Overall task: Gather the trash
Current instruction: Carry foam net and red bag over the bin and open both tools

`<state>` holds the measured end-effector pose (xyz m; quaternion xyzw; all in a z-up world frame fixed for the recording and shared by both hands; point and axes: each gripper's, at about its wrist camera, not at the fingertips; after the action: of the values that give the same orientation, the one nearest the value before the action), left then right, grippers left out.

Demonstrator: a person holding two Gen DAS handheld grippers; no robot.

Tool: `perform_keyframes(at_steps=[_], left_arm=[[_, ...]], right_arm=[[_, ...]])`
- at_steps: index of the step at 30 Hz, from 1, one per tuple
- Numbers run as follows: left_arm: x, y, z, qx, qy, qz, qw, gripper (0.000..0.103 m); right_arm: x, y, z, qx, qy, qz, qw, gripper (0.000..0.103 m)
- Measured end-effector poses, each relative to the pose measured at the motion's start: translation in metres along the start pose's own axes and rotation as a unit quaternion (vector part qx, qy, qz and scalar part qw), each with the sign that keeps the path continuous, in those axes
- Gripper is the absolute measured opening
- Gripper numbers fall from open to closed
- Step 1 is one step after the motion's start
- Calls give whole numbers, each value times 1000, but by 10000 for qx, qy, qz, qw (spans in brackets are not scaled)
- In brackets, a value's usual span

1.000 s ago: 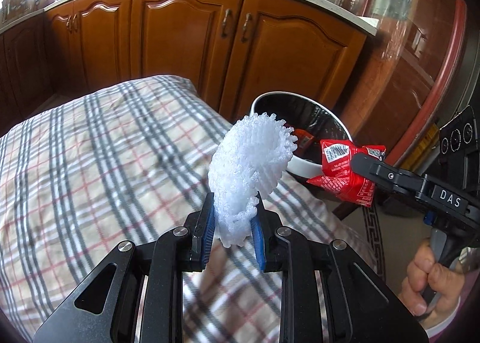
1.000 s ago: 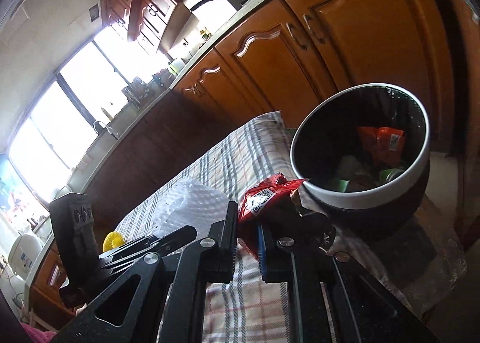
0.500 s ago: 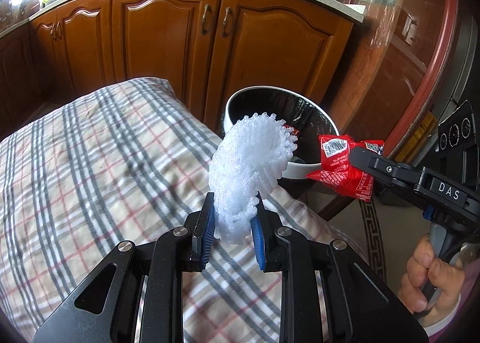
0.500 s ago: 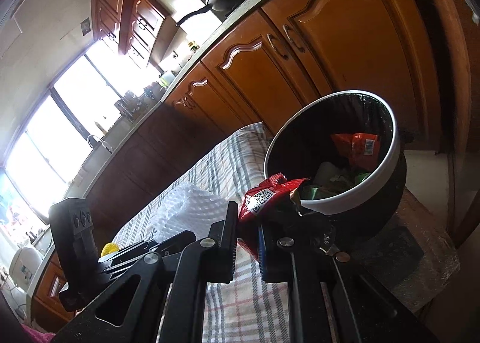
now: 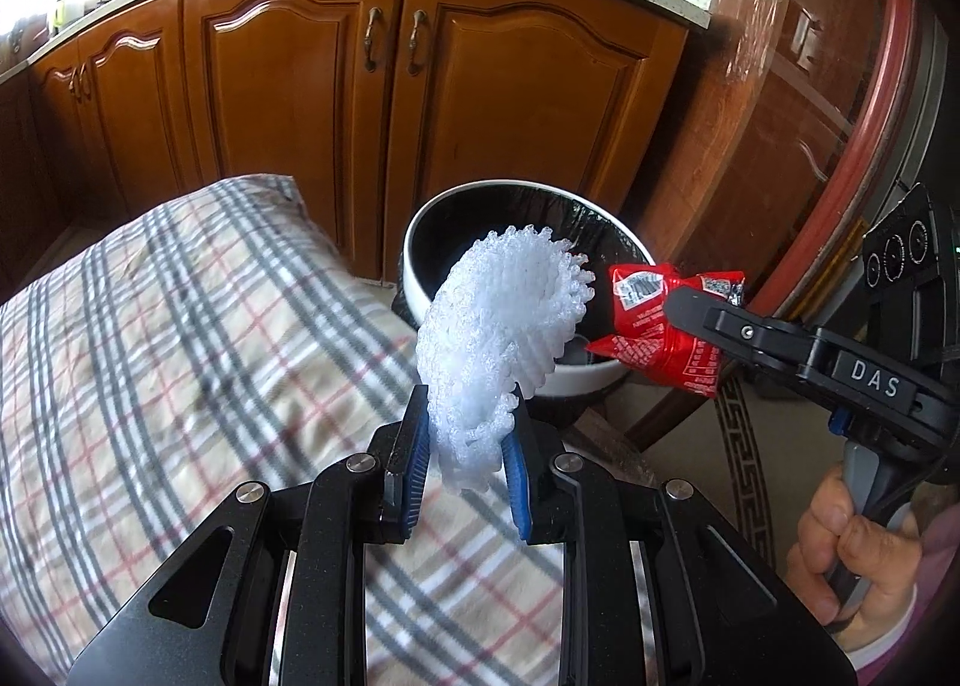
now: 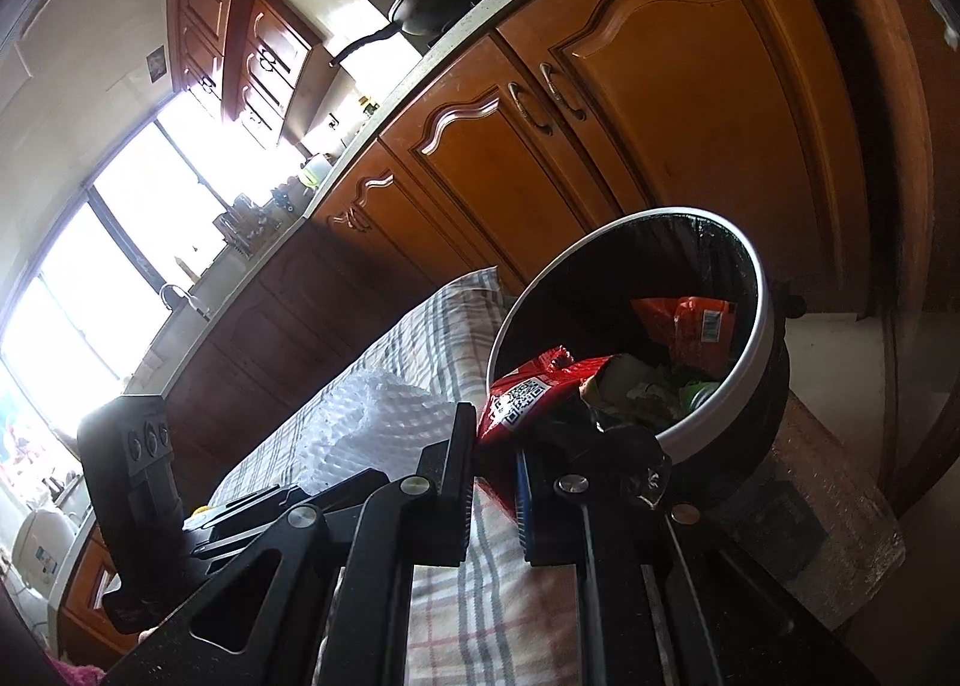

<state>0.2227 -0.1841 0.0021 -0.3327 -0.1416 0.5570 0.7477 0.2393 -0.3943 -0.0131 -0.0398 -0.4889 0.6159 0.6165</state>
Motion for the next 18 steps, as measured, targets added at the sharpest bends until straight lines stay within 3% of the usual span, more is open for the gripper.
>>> perform_keyframes(at_steps=[18], left_arm=[[-14,-47,-33,59,-97,-260,9996,21]], right_arm=[[-24,-31,-18,55,120,-138,9998,12]])
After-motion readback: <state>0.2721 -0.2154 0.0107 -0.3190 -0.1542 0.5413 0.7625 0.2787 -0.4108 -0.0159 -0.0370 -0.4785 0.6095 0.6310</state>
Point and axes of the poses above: each gripper's, at about its wrist camera, not at the fingertips, and z roughly against the way its jaws point, x to its left, y to its underside, and after that the axes turned 3 degrees about x, right-handed
